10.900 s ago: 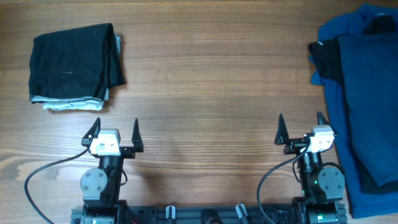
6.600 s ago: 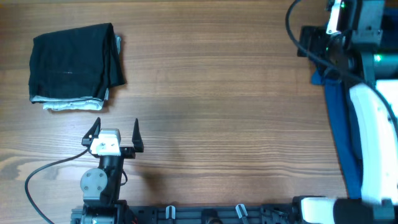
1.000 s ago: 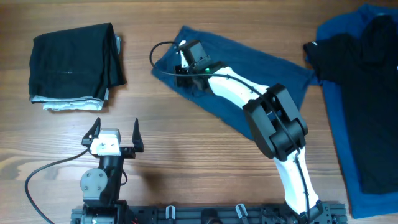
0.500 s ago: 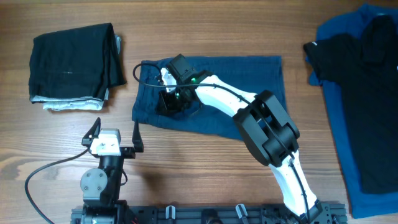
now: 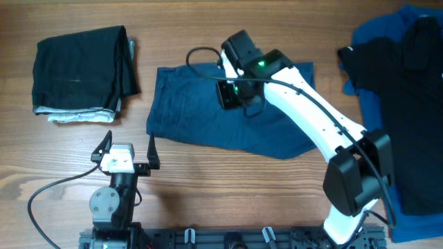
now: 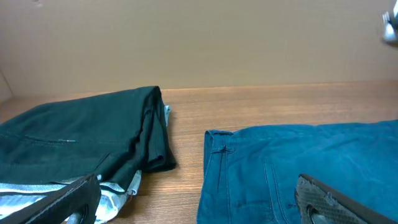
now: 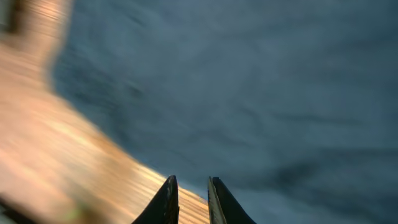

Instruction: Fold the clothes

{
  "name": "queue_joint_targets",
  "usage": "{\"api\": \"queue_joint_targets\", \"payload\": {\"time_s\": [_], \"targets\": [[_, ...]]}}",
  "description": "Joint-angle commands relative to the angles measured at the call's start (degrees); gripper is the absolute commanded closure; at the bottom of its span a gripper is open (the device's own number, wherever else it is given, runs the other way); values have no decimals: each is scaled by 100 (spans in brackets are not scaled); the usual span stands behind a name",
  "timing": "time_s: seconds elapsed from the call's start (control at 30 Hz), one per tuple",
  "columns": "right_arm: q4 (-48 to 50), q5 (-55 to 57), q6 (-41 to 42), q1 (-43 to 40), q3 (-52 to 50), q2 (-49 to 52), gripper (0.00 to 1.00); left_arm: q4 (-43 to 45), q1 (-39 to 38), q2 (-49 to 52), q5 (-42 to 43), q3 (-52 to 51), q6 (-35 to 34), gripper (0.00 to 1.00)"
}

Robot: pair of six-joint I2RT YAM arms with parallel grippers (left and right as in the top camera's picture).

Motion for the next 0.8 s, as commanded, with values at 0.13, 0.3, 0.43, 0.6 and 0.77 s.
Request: {"api": "queue_joint_targets", "payload": {"time_s": [0.13,0.3,0.43,0.6,0.77], "targets": [[568,1060,-111,-2,-1102,138,85,-4,-26,-35,48,-26,85,0],[1624,1060,-114,-68,-2074,140,90,-4,-26,-35,48,-26,85,0],[1832,1058,-131,-66,-2459,140,90,-4,-26,-35,48,-26,83,0],[1381,741,-136,-63,-2533,140,91,-4,-26,-35,48,-26,85,0],[986,501,-459,-44,-2533,138,91,-4,-26,-35,48,-26,83,0]]}}
